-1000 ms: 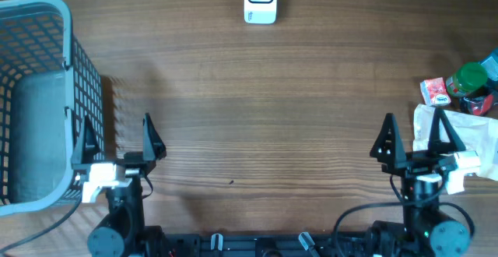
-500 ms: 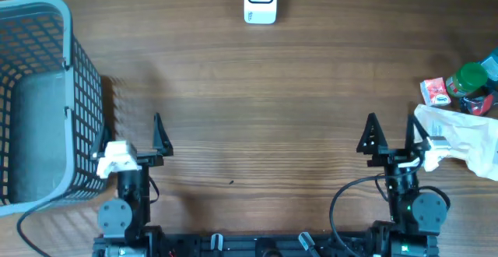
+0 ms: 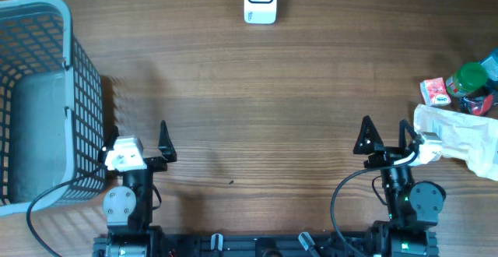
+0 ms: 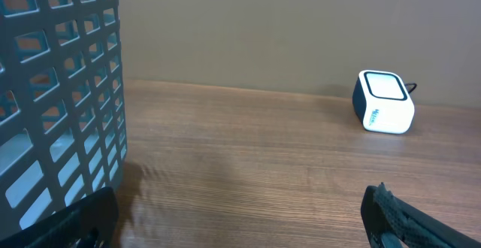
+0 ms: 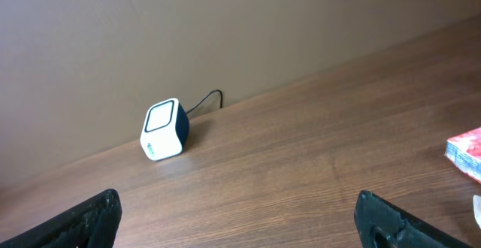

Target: Scan the item barcode

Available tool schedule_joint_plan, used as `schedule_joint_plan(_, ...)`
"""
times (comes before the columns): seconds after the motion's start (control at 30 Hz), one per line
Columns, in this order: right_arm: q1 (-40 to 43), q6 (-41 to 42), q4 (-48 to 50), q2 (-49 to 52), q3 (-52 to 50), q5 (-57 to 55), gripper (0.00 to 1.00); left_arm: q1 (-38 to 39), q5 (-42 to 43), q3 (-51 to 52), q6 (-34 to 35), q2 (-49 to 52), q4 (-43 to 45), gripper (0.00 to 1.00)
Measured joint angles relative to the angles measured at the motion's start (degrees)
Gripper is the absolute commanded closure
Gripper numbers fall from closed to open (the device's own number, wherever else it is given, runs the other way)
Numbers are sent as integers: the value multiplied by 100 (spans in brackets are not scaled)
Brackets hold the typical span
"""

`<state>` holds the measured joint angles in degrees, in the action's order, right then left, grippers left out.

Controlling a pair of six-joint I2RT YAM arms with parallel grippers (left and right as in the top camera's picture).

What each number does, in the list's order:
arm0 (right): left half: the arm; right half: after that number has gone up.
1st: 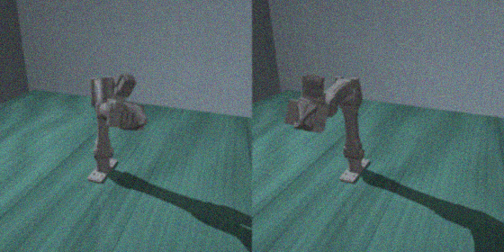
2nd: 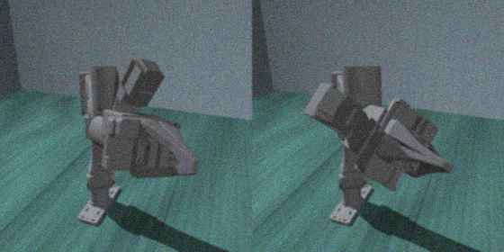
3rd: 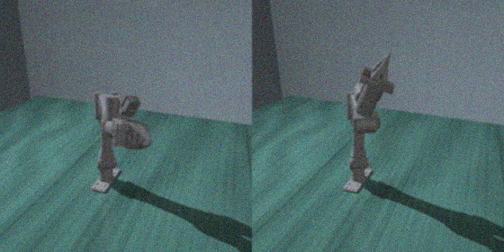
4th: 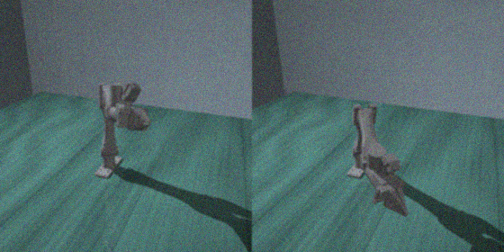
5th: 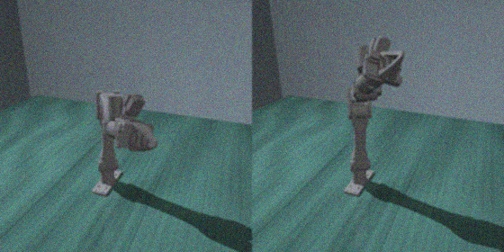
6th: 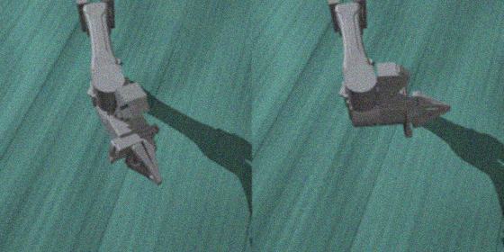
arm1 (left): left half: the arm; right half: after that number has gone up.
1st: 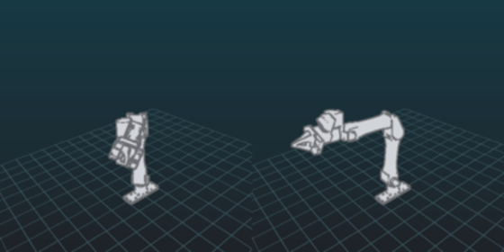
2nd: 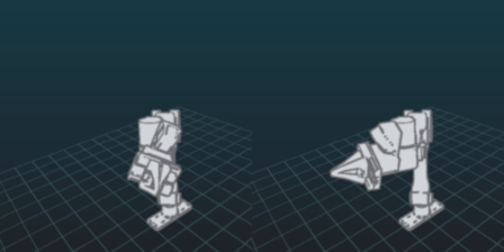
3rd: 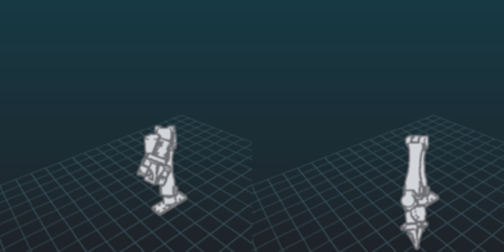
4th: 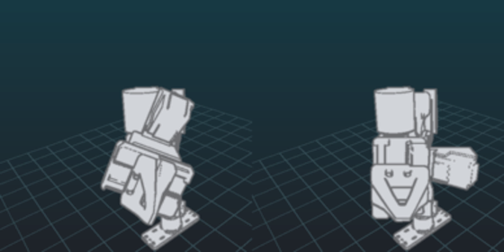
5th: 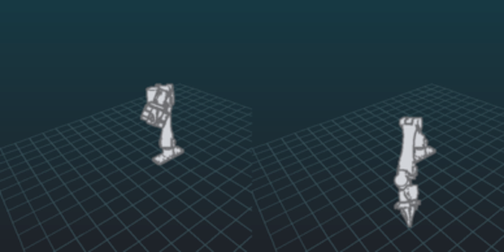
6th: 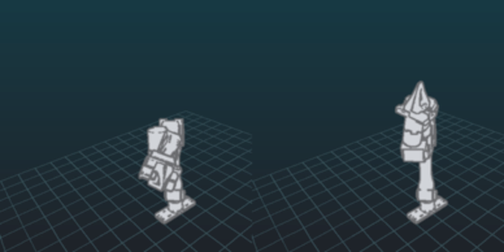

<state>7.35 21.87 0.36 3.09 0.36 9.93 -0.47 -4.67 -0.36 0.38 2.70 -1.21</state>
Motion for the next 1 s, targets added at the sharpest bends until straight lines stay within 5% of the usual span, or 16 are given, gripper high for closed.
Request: schedule_joint_plan(1.0,-555,0,7,-199,0,-17,0,-105,0,0,0,-186,-225,0)
